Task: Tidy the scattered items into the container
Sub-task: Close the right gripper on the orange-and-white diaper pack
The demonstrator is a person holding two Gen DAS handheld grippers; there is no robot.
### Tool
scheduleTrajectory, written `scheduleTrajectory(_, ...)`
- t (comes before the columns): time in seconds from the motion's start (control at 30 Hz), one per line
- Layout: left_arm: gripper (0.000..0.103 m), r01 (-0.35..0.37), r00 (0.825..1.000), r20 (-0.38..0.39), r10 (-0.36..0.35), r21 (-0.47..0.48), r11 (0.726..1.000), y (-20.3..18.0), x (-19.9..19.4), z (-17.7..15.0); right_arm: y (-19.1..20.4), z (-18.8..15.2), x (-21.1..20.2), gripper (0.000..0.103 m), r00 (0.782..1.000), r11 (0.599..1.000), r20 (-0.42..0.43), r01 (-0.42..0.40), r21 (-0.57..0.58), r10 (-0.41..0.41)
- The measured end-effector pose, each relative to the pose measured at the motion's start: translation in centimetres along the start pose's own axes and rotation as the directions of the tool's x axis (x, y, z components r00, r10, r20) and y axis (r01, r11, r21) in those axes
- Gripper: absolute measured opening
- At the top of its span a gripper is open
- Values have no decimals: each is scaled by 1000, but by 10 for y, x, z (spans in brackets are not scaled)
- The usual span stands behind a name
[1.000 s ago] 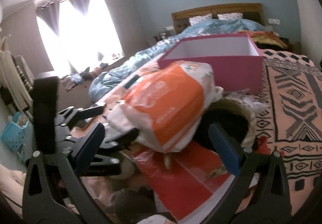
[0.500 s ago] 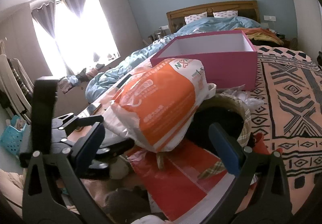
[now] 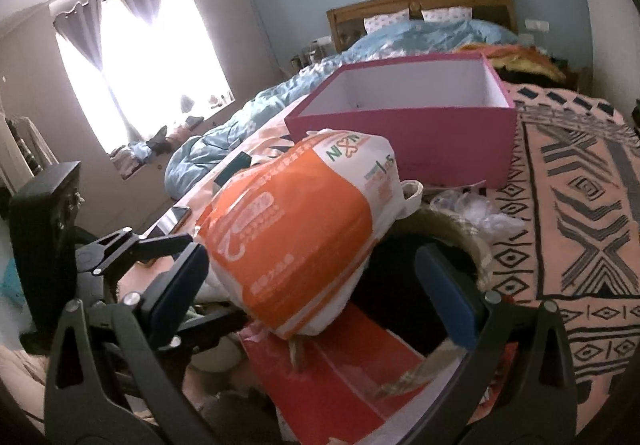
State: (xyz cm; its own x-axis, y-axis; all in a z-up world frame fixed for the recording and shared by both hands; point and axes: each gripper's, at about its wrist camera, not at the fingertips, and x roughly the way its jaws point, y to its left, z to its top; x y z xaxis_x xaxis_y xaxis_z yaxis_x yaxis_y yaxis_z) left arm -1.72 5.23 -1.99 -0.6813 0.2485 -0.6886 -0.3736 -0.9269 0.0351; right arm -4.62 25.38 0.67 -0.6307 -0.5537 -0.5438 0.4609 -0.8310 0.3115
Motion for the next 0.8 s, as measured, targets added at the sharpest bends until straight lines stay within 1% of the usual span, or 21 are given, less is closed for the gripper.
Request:
scheduleTrajectory(0.1,103,-17,1000,19,16,30,999,-2,-1,1,0,8,5,103,1000,1000,-4,9,-8,-9)
scheduleTrajectory(0.17,103,-56,998,20,55,46,997,-4,4,2,-2,13,10,103,1000,1000,-8,-12,-5,12)
scheduleTrajectory(0.2,103,-86,996,18,85,64,994,-6,9,2,-3,15,12,103,1000,1000,-13,-18,1,18)
scheduleTrajectory(0.27,103,-95,995,11,95,89,991,-9,14,1,-4,19,18,103,999,1000,-36,-5,6,5)
scheduleTrajectory(0.33,103,-61,998,2,61,84,995,-7,17,1,-4,23,24,103,998,1000,-54,-17,3,17)
scheduleTrajectory(0.4,103,3,1000,-18,-2,44,999,5,20,4,-5,27,31,103,997,1000,-78,-16,1,16)
scheduleTrajectory(0.43,103,18,1000,-24,-17,26,1000,8,23,6,-6,29,33,103,996,1000,-84,-16,1,16)
scheduleTrajectory(0.53,103,27,999,-21,-27,0,1000,17,27,10,-10,34,42,103,993,999,-109,-35,27,37)
scheduleTrajectory(0.63,103,40,998,-41,-40,-10,999,21,33,13,-16,38,53,103,987,998,-149,-46,52,54)
scheduleTrajectory(0.7,103,45,997,-54,-46,-11,999,21,35,15,-21,40,58,103,984,996,-167,-55,66,65)
scheduleTrajectory(0.8,103,62,996,-66,-61,15,998,18,38,20,-26,40,68,103,977,995,-199,-62,77,77)
